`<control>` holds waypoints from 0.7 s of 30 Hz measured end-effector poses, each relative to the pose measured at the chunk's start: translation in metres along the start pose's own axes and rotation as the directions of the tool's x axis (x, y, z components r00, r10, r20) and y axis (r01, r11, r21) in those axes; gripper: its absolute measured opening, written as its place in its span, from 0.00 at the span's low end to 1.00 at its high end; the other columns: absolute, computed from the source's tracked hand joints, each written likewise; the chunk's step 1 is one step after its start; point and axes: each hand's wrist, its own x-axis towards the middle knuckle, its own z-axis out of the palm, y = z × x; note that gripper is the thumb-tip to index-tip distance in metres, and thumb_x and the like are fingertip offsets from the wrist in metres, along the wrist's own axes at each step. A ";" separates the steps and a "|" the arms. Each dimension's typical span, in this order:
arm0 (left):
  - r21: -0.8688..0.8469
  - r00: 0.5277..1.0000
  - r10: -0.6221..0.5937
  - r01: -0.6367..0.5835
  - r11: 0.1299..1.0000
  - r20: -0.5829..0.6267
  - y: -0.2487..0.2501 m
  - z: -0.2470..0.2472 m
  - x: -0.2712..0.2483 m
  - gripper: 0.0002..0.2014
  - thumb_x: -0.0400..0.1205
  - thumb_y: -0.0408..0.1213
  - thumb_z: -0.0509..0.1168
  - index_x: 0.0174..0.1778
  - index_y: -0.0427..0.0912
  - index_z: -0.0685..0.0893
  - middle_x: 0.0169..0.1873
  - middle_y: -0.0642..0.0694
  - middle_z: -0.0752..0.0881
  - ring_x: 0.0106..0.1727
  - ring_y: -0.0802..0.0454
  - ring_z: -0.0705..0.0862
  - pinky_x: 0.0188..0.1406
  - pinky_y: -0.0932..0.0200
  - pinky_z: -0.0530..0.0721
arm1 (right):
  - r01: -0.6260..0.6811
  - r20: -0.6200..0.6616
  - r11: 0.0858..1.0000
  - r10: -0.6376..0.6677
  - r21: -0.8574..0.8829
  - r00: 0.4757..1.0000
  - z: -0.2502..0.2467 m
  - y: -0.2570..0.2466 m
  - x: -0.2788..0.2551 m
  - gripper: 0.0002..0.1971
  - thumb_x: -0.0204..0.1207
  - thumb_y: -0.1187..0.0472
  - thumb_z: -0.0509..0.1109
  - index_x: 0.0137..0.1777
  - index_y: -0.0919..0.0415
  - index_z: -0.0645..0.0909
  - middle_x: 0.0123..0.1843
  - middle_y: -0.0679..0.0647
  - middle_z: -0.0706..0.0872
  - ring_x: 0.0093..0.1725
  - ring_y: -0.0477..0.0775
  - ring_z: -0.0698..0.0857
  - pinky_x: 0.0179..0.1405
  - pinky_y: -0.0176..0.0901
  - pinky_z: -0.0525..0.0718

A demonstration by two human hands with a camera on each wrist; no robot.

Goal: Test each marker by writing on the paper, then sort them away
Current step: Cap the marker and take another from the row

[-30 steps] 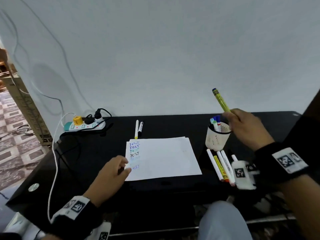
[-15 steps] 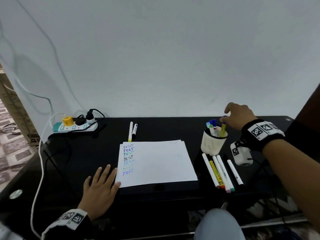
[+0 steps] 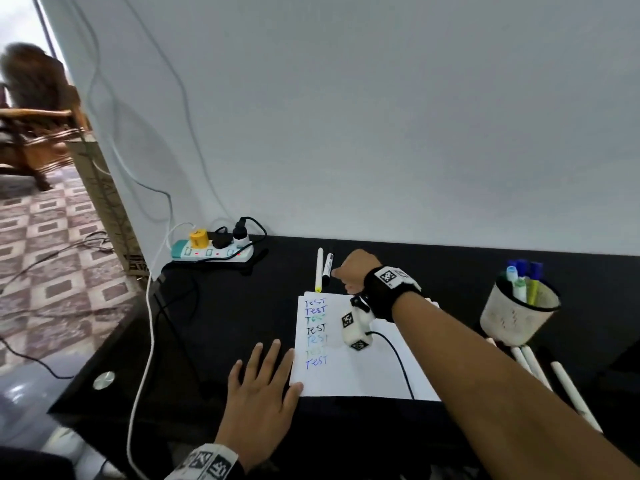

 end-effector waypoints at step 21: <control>-0.050 0.998 0.044 -0.046 0.998 -0.046 -0.001 0.000 0.003 0.28 0.81 0.60 0.54 0.74 0.53 0.79 0.76 0.48 0.77 0.77 0.42 0.75 0.71 0.38 0.62 | -0.085 -0.093 0.907 0.134 0.412 0.987 0.006 -0.003 0.024 0.14 0.77 0.58 0.68 0.47 0.70 0.87 0.38 0.60 0.95 0.41 0.59 0.96 0.56 0.58 0.93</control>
